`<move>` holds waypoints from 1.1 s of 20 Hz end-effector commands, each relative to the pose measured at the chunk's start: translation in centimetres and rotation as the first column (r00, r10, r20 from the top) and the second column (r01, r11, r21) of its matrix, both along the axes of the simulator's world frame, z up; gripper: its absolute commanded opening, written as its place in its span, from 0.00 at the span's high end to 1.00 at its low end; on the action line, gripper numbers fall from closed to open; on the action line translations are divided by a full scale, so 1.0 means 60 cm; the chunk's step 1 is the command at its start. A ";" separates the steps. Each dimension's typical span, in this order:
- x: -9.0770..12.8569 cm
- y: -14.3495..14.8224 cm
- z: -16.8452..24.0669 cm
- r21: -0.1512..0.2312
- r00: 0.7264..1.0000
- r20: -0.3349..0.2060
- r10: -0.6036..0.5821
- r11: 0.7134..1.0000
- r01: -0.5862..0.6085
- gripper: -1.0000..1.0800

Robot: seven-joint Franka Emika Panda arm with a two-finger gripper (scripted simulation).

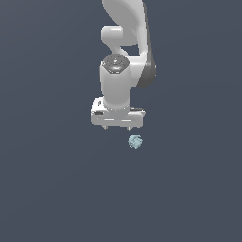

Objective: Pick up the object and move it to a goal position.

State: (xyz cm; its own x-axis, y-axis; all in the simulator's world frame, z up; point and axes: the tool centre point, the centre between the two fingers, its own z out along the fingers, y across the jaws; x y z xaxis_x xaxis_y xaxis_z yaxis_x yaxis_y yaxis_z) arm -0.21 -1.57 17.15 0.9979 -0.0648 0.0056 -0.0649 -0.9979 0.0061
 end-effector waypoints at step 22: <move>-0.011 0.044 -0.023 0.021 0.999 -0.033 -0.006 1.000 0.006 0.04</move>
State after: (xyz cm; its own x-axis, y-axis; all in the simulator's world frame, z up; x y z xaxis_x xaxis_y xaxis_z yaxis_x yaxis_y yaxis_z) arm -0.87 0.88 15.92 0.9980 -0.0569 -0.0282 -0.0573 -0.9983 -0.0131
